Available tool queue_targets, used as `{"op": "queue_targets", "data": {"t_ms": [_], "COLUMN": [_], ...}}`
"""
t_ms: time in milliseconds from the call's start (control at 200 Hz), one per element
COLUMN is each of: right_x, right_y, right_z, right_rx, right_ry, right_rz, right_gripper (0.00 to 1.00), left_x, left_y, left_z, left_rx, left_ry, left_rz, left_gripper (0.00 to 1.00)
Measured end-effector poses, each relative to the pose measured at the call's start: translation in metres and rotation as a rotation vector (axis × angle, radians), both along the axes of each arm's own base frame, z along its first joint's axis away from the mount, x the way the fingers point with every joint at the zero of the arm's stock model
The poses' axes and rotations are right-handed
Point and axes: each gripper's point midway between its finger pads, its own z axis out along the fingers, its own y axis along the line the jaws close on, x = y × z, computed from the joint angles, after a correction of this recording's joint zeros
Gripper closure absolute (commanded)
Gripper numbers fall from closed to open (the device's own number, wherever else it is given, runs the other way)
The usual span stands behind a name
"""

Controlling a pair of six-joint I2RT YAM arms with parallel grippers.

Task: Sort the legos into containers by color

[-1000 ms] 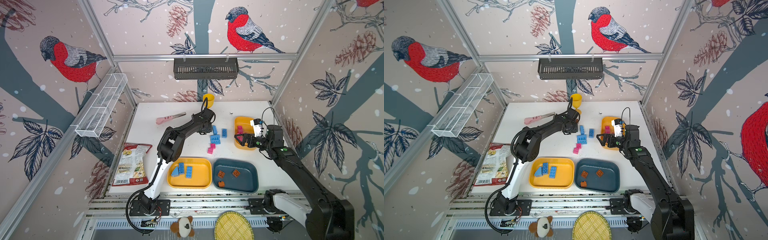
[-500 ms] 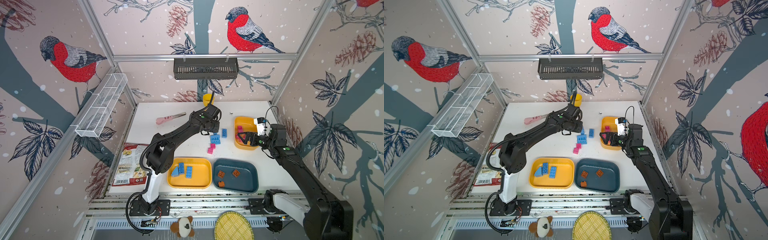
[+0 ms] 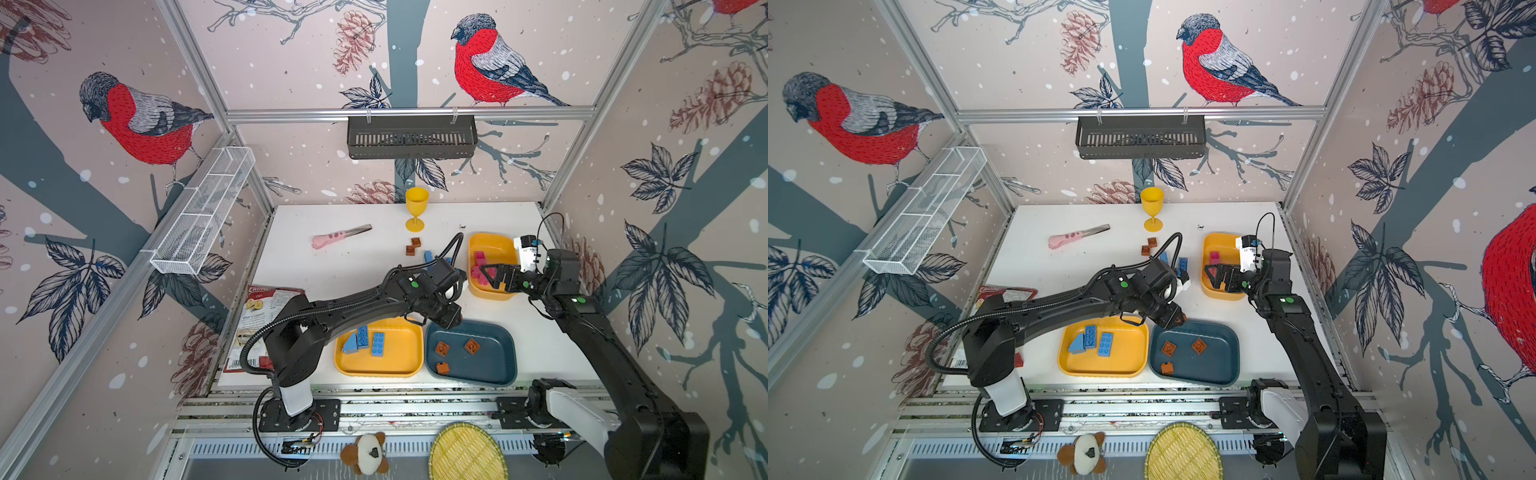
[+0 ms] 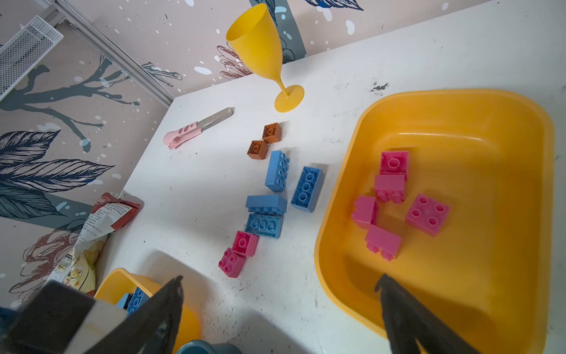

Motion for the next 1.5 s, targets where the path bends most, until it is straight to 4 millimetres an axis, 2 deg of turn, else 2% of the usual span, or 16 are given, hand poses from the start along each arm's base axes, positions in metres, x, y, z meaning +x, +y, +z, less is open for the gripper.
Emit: {"op": "queue_targets", "data": {"t_ms": [85, 155, 270, 365, 485, 630, 725, 846, 966, 1136, 1231, 1361, 1496], "right_x": [0.0, -0.001, -0.001, 0.0, 0.002, 0.007, 0.012, 0.018, 0.031, 0.054, 0.067, 0.08, 0.098], "right_y": [0.0, 0.001, 0.005, 0.011, 0.023, 0.043, 0.061, 0.086, 0.112, 0.154, 0.176, 0.199, 0.216], "right_z": [0.0, 0.0, -0.001, -0.002, -0.002, -0.001, 0.0, -0.003, -0.009, -0.024, -0.035, -0.057, -0.076], "right_rx": [0.0, 0.0, 0.0, 0.0, 0.0, 0.005, 0.007, -0.003, -0.018, -0.072, -0.105, -0.14, -0.182], "right_ry": [0.0, 0.001, 0.006, 0.012, 0.017, 0.032, 0.039, 0.053, 0.093, 0.16, 0.194, 0.241, 0.271], "right_rz": [0.0, 0.004, 0.016, 0.035, 0.072, 0.109, 0.133, 0.158, 0.159, 0.135, 0.103, 0.057, -0.018], "right_gripper": [0.01, 0.01, 0.01, 0.01, 0.01, 0.0, 0.0, 0.01, 0.01, 0.0, 0.02, 0.06, 0.09], "left_x": [-0.008, -0.009, -0.008, 0.001, 0.02, 0.04, 0.053, 0.074, 0.101, 0.128, 0.137, 0.145, 0.15], "left_y": [0.004, 0.006, 0.008, 0.014, 0.033, 0.071, 0.101, 0.148, 0.197, 0.24, 0.253, 0.254, 0.255], "left_z": [-0.01, -0.01, 0.007, 0.023, 0.04, 0.061, 0.074, 0.078, 0.071, 0.053, 0.047, 0.052, 0.053], "left_rx": [0.01, 0.01, -0.021, -0.047, -0.07, -0.112, -0.152, -0.183, -0.217, -0.272, -0.304, -0.352, -0.379], "left_ry": [0.024, 0.027, -0.008, -0.055, -0.106, -0.161, -0.218, -0.301, -0.321, -0.276, -0.254, -0.264, -0.266], "left_rz": [-0.012, -0.012, -0.015, -0.008, 0.035, 0.11, 0.18, 0.314, 0.485, 0.664, 0.732, 0.751, 0.763], "left_gripper": [0.48, 0.38, 0.3, 0.24, 0.19, 0.03, 0.02, 0.02, 0.02, 0.02, 0.02, 0.02, 0.03]}}
